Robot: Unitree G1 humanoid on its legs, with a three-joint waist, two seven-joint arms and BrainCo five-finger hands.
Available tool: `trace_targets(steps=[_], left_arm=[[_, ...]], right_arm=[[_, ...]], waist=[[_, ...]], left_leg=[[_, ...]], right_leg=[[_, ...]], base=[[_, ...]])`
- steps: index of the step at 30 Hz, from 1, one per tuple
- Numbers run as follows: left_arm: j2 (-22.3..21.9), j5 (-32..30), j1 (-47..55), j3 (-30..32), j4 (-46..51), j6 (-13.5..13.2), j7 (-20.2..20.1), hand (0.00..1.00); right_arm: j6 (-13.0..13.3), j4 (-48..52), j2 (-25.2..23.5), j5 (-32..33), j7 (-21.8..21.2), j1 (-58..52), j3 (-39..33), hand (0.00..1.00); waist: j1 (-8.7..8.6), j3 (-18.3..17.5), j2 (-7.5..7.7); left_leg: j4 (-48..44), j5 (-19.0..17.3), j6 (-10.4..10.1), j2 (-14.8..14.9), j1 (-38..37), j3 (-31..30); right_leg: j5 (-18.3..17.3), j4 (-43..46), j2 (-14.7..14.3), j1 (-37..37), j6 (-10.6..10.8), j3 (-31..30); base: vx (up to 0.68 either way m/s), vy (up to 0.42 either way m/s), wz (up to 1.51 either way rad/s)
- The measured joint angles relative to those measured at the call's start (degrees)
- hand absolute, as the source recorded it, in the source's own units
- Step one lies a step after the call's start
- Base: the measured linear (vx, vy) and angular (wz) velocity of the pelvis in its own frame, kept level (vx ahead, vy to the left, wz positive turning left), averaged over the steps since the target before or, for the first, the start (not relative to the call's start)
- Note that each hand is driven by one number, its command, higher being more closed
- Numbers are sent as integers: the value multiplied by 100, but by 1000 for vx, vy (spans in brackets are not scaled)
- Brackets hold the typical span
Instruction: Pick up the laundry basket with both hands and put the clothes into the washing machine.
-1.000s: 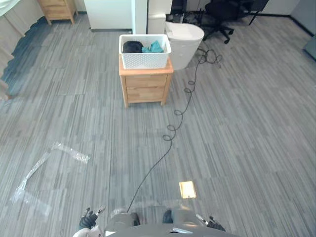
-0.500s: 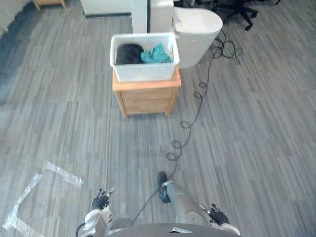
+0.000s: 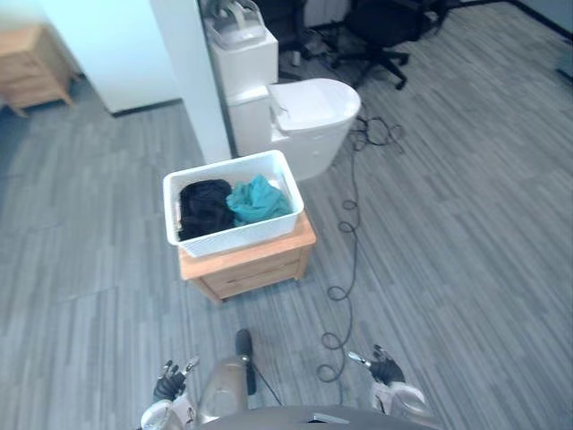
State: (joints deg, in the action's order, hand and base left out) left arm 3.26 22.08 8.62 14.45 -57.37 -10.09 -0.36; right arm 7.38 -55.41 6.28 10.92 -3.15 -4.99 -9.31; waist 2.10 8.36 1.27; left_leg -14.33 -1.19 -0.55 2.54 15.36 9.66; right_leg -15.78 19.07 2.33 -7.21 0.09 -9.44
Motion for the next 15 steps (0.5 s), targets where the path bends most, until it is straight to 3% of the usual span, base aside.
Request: trace_targets(steps=[1,2,3,4,5,6,7,8,9,10,14,15], left_arm=[[127,20,-18,-66,-58,4,-10,0],[253,17,-46,-226,-163,37,-10,0],[302,17,-57,-303,-218,56,-7,0],[341,7,-49,-408,-239,80,-9,0],[354,6,-51,-457,-233,80,-9,0],[350,7,-69,-518,-178,79,-10,0],[346,8,-85,-550,-101,70,-12,0],[344,9,-86,-549,-48,60,-15,0],[349,12,-77,-538,41,15,-13,0],[364,13,-52,-481,80,-12,-9,0],[-60,18,101,-258,69,8,28,0],[-78,17,101,-239,71,8,27,0]], right_arm=[[-9,-13,-31,-9,2,-88,-33,0],[-18,14,-73,-1,4,-173,-17,0],[-30,40,-83,1,1,-195,30,0],[-29,160,-89,32,-1,-208,143,0],[-27,323,-57,54,-8,-245,209,0],[-14,666,-39,111,-5,-257,258,0],[-2,1004,-62,232,-4,-285,261,0],[5,1176,-74,304,-2,-280,260,0],[35,1575,-91,437,-2,-312,243,0],[94,1979,-134,505,1,-437,227,0],[225,3098,-62,516,43,-726,64,0],[230,3203,-60,517,40,-763,45,0]], waist=[[-92,24,188],[-255,67,230],[-298,75,247],[-323,104,252],[-340,126,183],[-351,144,91],[-409,128,58],[-429,124,60],[-432,95,105],[-419,22,303],[-422,-69,-113],[-436,-78,-128]], left_leg=[[-213,-280,114,-206,-178,2],[-421,-548,221,-364,-402,-11],[-497,-669,255,-389,-558,-7],[-402,-757,301,-405,-992,103],[-253,-757,301,-405,-1198,148],[114,-754,297,-370,-1638,167],[367,-751,283,-332,-1877,183],[407,-772,247,-318,-1932,189],[458,-853,119,-349,-1978,231],[485,-940,7,-487,-2068,276],[561,-1025,-105,-142,-2217,266],[561,-1008,-133,-118,-2203,254]], right_leg=[[8,1633,84,560,598,-5],[355,3183,164,1110,1350,-53],[385,3786,168,1322,1409,-89],[246,4376,212,1675,1147,32],[144,4388,265,1833,955,167],[-70,3961,303,2039,612,457],[-198,3004,308,2179,510,690],[-193,2487,296,2231,507,739],[181,1210,240,2242,458,717],[1159,342,295,2266,375,606],[1045,72,19,2040,373,690],[1048,15,-3,2016,369,706]], base=[[627,273,36],[618,233,41],[477,145,20],[279,82,-11],[423,126,-28],[373,82,-21],[434,79,-16],[303,-5,-5],[292,-34,-1],[379,-69,-3],[301,-91,-10],[211,-103,-1]])
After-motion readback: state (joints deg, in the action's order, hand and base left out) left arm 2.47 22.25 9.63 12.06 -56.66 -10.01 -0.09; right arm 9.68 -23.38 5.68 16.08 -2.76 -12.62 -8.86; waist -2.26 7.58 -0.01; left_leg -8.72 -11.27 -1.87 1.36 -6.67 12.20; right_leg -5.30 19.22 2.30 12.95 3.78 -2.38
